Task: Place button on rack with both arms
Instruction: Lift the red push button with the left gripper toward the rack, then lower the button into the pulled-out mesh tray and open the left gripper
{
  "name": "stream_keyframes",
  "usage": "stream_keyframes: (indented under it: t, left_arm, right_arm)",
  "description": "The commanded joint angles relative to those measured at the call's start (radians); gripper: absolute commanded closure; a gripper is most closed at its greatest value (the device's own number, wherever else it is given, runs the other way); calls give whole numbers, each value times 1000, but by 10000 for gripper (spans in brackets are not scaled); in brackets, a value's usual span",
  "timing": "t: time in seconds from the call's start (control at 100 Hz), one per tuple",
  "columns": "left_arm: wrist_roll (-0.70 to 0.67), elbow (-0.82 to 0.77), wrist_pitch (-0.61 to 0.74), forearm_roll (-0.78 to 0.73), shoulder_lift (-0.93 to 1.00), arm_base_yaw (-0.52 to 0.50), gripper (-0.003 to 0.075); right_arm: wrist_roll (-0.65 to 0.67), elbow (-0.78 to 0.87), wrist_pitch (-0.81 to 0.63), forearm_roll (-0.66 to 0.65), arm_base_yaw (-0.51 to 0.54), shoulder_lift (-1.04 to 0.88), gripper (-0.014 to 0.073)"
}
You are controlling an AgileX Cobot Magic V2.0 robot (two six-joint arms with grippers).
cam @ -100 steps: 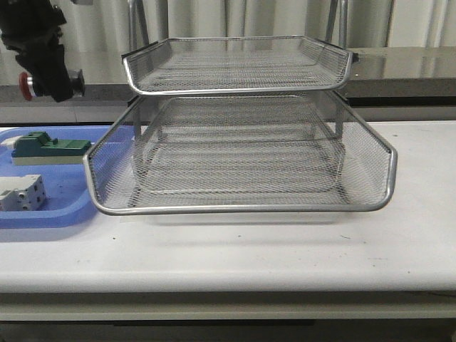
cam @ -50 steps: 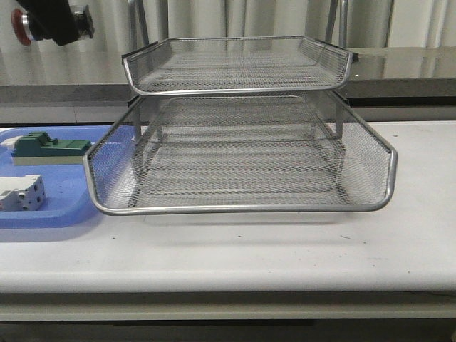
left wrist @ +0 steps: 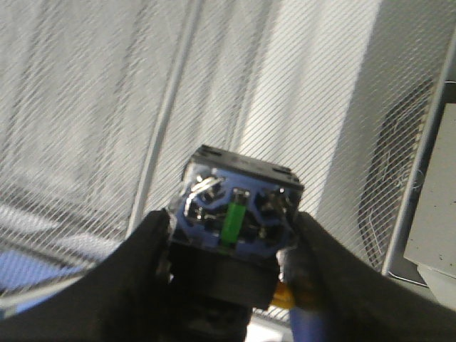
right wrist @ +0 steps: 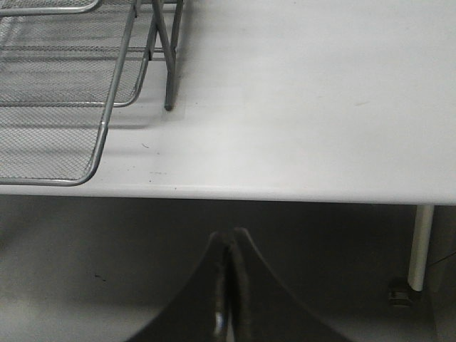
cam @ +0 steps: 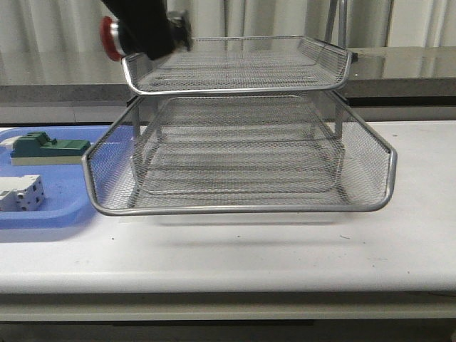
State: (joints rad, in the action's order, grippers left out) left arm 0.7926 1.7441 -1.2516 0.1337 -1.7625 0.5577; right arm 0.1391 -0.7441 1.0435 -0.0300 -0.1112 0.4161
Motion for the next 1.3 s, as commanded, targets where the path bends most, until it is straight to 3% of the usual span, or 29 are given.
stream_keyframes:
  t: [0.0,0.26,0.43,0.68,0.8,1.06,1.16,1.29]
  left_arm:
    - [-11,25,-23,32,23,47,740]
    - [-11,25,45,43,-80,129,740]
    - [-11,25,117,45,-127,133,740]
    - [-11,25,117,45,-146,133,731]
    - [-11,25,104,45,-148,133,650]
    - [-11,25,102,45,-148,133,379]
    - [-11,25,104,45,-148,133,331]
    - [-11,25,106,45,-148,133,329]
  right_arm:
    - [-4,-33,-60,-13,2,10,664]
    - [-4,-33,-60,-13,2,10,664]
    - [-4,-33,-60,-13,2,10,664]
    - [-4,-33,-60,-13,2,10,664]
    - [-4,-33,-60,-13,2,10,664]
    - [-4,-33,-60,-13,2,10,664]
    - [-4,-33,-60,-13,2,10,664]
    - [-4,-33,-60,-13,2,10,664]
